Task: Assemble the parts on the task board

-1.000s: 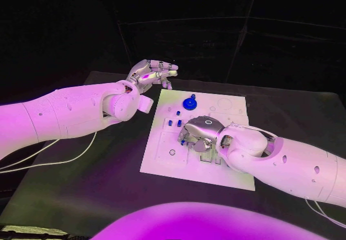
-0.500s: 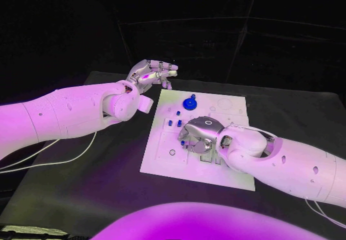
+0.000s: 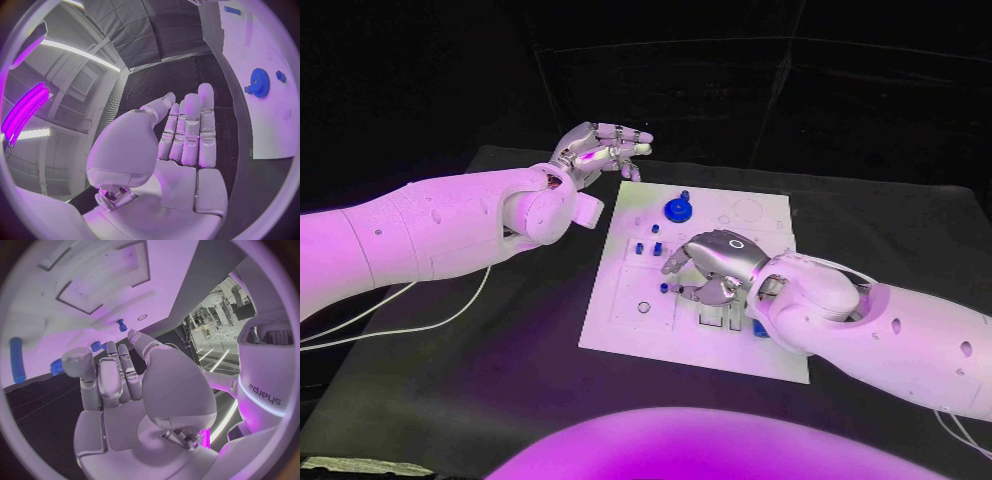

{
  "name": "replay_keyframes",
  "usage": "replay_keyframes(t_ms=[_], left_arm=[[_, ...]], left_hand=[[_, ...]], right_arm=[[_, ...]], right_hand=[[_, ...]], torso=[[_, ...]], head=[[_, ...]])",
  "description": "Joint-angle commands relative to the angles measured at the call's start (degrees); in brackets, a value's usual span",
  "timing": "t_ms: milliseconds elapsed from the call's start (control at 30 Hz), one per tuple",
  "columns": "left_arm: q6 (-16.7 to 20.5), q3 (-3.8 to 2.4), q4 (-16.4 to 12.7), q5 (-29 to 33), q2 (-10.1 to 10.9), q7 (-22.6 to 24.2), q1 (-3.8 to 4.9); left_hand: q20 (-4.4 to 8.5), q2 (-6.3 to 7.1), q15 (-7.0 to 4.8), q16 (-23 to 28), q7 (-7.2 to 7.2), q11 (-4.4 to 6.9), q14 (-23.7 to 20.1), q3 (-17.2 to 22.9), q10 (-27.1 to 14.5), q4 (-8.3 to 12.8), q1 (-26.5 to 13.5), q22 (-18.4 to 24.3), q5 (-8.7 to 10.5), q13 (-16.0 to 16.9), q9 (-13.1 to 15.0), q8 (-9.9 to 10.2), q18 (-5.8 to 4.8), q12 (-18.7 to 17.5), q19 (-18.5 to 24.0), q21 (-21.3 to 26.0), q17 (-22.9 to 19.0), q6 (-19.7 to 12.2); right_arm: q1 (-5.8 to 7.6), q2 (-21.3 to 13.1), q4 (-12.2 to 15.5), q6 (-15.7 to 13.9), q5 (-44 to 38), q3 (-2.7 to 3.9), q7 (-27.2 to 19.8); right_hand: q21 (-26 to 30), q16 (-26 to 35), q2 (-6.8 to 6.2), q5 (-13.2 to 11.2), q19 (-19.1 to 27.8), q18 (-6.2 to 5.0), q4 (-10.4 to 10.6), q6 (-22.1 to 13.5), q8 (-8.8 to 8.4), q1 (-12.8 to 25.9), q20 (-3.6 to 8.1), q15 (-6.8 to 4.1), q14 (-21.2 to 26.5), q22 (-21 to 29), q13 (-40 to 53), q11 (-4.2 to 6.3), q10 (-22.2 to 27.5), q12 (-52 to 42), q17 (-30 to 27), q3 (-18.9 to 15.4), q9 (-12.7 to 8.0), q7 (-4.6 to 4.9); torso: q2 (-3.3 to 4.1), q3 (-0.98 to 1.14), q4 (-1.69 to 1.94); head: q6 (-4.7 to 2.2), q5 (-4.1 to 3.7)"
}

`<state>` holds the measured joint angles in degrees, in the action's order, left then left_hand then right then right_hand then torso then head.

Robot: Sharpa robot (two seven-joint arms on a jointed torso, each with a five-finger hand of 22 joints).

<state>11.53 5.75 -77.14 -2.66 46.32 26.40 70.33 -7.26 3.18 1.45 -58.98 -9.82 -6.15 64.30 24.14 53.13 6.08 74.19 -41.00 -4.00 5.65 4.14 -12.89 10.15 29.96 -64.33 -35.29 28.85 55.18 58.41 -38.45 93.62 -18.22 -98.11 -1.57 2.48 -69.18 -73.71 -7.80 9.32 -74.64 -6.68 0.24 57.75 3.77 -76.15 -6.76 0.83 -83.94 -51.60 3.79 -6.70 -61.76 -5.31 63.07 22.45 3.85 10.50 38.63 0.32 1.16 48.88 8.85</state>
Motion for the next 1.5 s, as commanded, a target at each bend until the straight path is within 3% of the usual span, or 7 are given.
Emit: replay_keyframes(t_ms=[33, 300, 467, 767, 933, 1167, 1500], left_arm=[[-0.53, -0.05, 0.02, 0.17, 0.08, 0.08, 0.11], [-0.72, -0.05, 0.11, 0.17, 0.08, 0.04, 0.11], [-1.13, -0.05, 0.15, 0.17, 0.00, -0.18, 0.11], [-1.85, -0.04, 0.34, 0.17, -0.30, -0.56, 0.11], [-1.96, -0.03, 0.51, 0.17, -0.43, -0.66, 0.10], [-1.96, -0.03, 0.62, 0.17, -0.59, -0.63, 0.08], [-1.90, -0.03, 0.78, 0.17, -0.71, -0.59, 0.07]], left_hand=[[0.02, -0.06, 0.10, -0.18, -0.17, -0.07, -0.43, -0.04, -0.41, 0.43, 0.56, 0.09, 0.18, -0.03, 0.06, -0.18, 0.34, 0.18, -0.26, 0.23, -0.06, 0.25], [0.02, -0.06, 0.10, -0.18, -0.17, -0.07, -0.43, -0.04, -0.41, 0.43, 0.56, 0.09, 0.18, -0.03, 0.06, -0.18, 0.34, 0.18, -0.26, 0.23, -0.06, 0.25], [0.01, -0.19, 0.14, -0.23, -0.19, -0.10, -0.54, -0.12, -0.57, 0.51, 0.65, 0.11, 0.12, -0.04, 0.07, -0.29, 0.32, 0.33, -0.24, 0.27, -0.18, 0.22], [0.06, -0.46, 0.08, -0.28, -0.17, -0.07, -0.69, 0.09, -0.69, 0.85, 1.15, 0.08, -0.26, -0.07, 0.09, -0.47, 0.35, 0.52, -0.21, 0.25, -0.32, 0.28], [0.05, -0.34, 0.12, -0.31, -0.21, -0.14, -0.75, -0.03, -0.84, 0.87, 1.05, 0.07, -0.31, -0.10, 0.08, -0.49, 0.33, 0.54, -0.18, 0.25, -0.38, 0.21], [0.04, -0.32, 0.13, -0.31, -0.23, -0.15, -0.76, -0.06, -0.87, 0.86, 1.01, 0.07, -0.31, -0.11, 0.08, -0.50, 0.32, 0.55, -0.17, 0.25, -0.40, 0.20], [0.03, -0.34, 0.15, -0.32, -0.24, -0.17, -0.79, -0.10, -0.91, 0.82, 0.93, 0.07, -0.32, -0.12, 0.08, -0.53, 0.31, 0.57, -0.15, 0.26, -0.42, 0.19]], right_arm=[[0.74, -2.46, 1.70, -1.38, 6.39, 0.69, 0.25], [5.64, -8.41, 2.85, 6.37, 8.59, 1.71, 7.25], [7.01, -9.80, 2.17, 9.03, 6.45, 1.80, 9.51], [7.52, -10.21, 1.74, 14.65, 3.46, 1.81, 10.40], [7.55, -9.50, 1.21, 16.11, 2.83, 1.79, 10.22], [7.53, -8.08, -0.17, 16.79, 2.51, 1.77, 9.71], [7.39, -6.40, -1.96, 17.36, 2.68, 1.74, 8.71]], right_hand=[[-0.17, -0.06, 0.29, 0.13, -0.25, -0.35, 0.03, -0.13, 0.09, 0.29, -0.18, 0.33, -1.13, -0.16, 0.05, 0.25, -0.31, -0.32, -0.23, -0.76, 0.05, -0.20], [2.42, 1.66, -0.69, -1.22, 1.80, -1.00, 1.45, -4.16, -0.01, 1.67, -0.22, 0.29, 0.03, 3.62, 0.05, 0.40, 5.71, 0.10, -3.44, -9.12, -0.02, -1.73], [2.52, 1.47, 0.11, -1.39, 1.37, -0.98, 2.04, -5.35, -0.14, 0.48, 1.91, -2.32, -0.34, 3.62, -0.04, 1.87, 7.97, -0.50, -3.49, -13.96, -0.03, -2.88], [3.16, 1.83, 1.15, -2.28, 1.36, -0.95, 2.02, -5.39, -0.05, -2.27, 2.43, -2.73, -0.49, 4.16, -0.01, 2.49, 9.05, -1.90, -4.26, -18.45, 0.05, -3.62], [3.32, 1.92, 2.39, -2.12, 1.25, -0.83, 1.96, -4.67, 0.10, -3.45, 1.93, -1.90, -0.59, 4.24, 0.10, 2.18, 8.14, -3.15, -4.54, -19.55, 0.13, -3.35], [2.93, 1.59, 5.17, -0.26, 0.64, -0.73, 1.71, -3.47, 0.12, -5.19, 0.62, -0.51, -1.00, 3.61, 0.15, 1.60, 4.26, -5.50, -4.41, -19.29, 0.13, -3.13], [1.83, 1.50, 7.61, -1.36, -0.43, -0.59, 1.72, -0.66, 0.32, -6.90, 0.58, -0.81, -1.13, 1.99, -0.30, 2.02, -1.17, -5.47, -4.59, -16.30, 0.16, -2.46]], torso=[[-0.16, -0.20, -0.12], [-0.34, -0.27, -0.50], [-0.32, -0.35, -0.35], [-0.27, -0.29, -0.40], [-0.31, -0.26, -0.49], [-0.25, -0.23, -0.37], [-0.27, -0.22, -0.47]], head=[[-0.49, -0.59], [-1.71, -1.81], [-2.47, -2.61], [-2.54, -2.87], [-2.49, -2.92], [-2.33, -3.08], [-2.18, -2.92]])
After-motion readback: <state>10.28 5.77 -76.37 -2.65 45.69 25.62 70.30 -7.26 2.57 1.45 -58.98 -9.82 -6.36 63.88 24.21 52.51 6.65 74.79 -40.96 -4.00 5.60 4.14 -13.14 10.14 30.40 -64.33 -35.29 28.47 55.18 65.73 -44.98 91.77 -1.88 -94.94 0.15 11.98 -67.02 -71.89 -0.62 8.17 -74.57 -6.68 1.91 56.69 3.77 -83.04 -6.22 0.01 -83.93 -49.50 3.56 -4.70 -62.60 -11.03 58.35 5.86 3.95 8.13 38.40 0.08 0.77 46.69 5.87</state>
